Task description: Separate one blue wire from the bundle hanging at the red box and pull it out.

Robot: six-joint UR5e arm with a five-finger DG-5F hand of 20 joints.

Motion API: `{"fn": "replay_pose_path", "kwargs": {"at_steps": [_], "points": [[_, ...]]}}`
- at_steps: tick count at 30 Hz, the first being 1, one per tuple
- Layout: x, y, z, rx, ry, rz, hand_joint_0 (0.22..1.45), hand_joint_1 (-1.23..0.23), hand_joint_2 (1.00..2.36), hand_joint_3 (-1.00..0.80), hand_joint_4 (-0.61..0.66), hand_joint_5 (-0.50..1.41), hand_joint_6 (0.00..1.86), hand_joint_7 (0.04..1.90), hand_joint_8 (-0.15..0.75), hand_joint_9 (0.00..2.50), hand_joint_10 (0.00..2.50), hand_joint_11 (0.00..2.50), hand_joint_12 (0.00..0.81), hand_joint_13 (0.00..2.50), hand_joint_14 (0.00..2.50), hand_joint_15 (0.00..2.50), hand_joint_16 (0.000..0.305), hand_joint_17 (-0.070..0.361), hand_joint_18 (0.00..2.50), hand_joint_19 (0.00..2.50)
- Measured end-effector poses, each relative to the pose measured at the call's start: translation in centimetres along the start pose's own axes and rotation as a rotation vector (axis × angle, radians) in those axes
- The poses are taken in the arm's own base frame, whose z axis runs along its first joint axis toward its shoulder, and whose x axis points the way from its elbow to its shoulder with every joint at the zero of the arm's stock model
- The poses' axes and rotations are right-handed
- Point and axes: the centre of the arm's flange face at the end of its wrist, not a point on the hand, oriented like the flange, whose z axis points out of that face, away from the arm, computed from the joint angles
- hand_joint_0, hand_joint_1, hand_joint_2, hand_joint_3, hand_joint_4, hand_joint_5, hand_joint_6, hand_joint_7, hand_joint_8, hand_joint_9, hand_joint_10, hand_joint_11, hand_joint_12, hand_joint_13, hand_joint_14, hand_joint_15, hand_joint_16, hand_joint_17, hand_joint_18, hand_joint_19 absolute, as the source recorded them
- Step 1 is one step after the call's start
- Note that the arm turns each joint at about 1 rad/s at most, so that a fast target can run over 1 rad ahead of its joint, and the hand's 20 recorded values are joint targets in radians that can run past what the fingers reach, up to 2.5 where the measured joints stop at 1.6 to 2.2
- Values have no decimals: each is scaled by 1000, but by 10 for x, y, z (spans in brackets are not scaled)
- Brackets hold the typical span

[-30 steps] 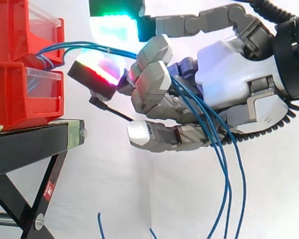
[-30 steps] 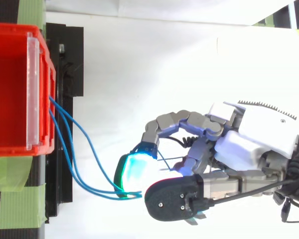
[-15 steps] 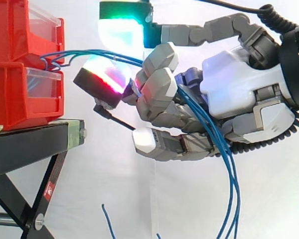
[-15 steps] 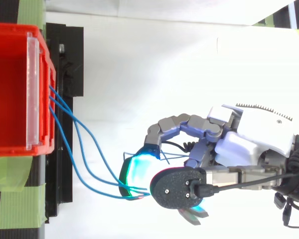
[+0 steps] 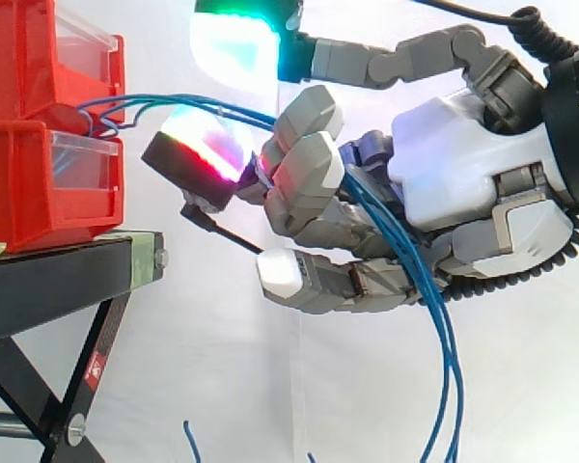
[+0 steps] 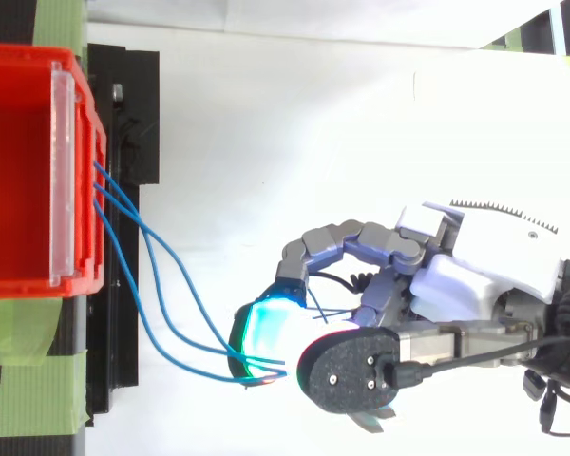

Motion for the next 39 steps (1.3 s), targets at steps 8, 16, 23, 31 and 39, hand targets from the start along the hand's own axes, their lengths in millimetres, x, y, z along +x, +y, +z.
{"fn": "replay_pose_path", "kwargs": {"at_steps": [8,16,23,31,39], "points": [[0,0,0,2,-1,-1,509,-895,1000,-500,165,-157,910,1034,367,1354,17,1466,453,1344,19,1372,49,110,996,521],[0,0,0,2,0,-1,575,-843,1012,-368,138,-147,914,1032,350,1373,21,1462,421,1343,20,1373,45,102,968,552],[0,0,-1,1,-1,-2,594,-770,1015,-317,122,-136,908,1067,348,1406,22,1450,421,1355,20,1376,44,99,973,570],[0,0,-1,2,-4,-4,604,-781,1019,-248,90,-134,911,1074,337,1410,22,1466,414,1362,19,1376,44,98,977,572],[-5,2,-2,14,-23,-21,615,-808,1022,-181,40,-134,917,1092,337,1411,21,1479,413,1372,21,1376,43,97,985,579]]}}
